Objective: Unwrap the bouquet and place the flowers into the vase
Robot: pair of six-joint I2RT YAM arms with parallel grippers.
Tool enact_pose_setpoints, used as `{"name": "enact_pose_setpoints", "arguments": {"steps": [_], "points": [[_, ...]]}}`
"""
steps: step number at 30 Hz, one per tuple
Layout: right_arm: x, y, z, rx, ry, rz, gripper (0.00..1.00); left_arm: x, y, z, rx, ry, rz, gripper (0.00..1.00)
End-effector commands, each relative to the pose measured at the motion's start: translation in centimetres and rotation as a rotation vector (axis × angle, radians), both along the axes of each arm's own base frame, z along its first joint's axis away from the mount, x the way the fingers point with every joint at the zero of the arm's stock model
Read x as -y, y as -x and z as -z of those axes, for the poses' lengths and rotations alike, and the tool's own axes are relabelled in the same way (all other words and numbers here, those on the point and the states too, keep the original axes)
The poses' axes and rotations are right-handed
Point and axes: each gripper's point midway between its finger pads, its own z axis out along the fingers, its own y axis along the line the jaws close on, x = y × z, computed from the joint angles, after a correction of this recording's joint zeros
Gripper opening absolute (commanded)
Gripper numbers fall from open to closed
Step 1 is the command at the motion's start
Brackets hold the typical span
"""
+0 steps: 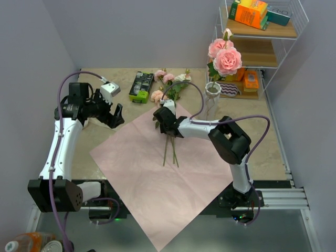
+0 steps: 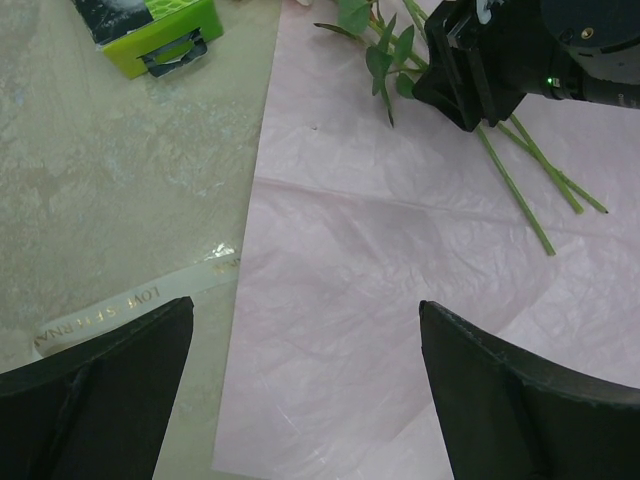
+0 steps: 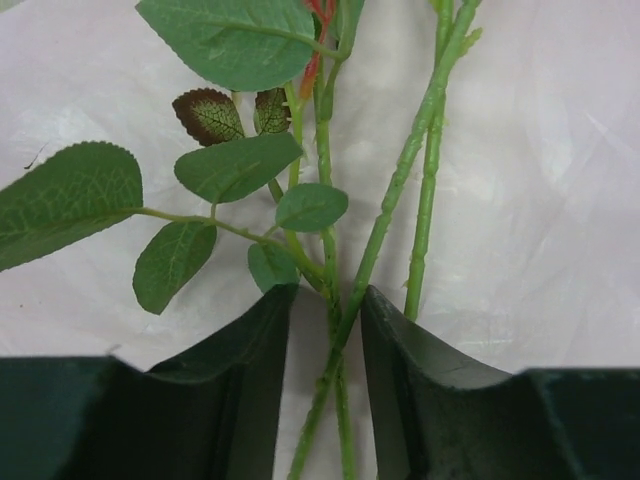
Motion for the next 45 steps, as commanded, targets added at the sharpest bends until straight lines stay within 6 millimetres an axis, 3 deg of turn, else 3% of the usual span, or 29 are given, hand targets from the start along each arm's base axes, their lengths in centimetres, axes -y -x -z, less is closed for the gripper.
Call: {"name": "enact_pose_setpoints", "arguments": {"steps": [1, 17, 22, 23, 24, 26, 34, 39, 45], "points": [[-1.4, -0.7, -1.9, 0.023, -0.080, -0.001, 0.32, -0.4, -0.4, -0.6, 0.051, -0.017, 0.001, 0.99], [-2.1, -1.4, -7.6, 0.139, -0.187, -0.027, 0.20, -0.5, 0.0, -0.4, 0.054, -0.027, 0.003, 0.99], [-2.1, -1.4, -9.0, 0.168, -0.203, -0.042, 0.05, -0.5, 0.1, -0.3, 0.051, -0.026, 0.000, 0.99], [-2.1, -0.9, -8.8, 0.170, -0.206, -0.050, 0.02, -0.5, 0.0, -0.3, 0.053, -0.025, 0.001, 0.99], [-2.4, -0.7, -10.1, 0.198, -0.235, -0.071, 0.00, -0.4, 0.1, -0.3, 0.047, -0.021, -0.001, 0.99], [-2.7, 0.1, -10.8, 0.225, -0.248, -0.094, 0.00, -0.4, 0.0, -0.4, 0.050, -0.018, 0.000, 0.99], [-2.7, 4.2, -16.9, 0.363, -0.250, -0.174, 0.00, -0.3, -0.1, -0.7, 0.056, -0.007, -0.011, 0.99], [-2.9, 8.0, -16.3, 0.355, -0.206, -0.249, 0.00, -0.1, 0.0, -0.7, 0.050, 0.008, -0.012, 0.99], [-3.2, 11.4, -12.8, 0.278, -0.172, -0.332, 0.00, -0.2, -0.2, -2.7, 0.097, 0.013, -0.032, 0.99]]}}
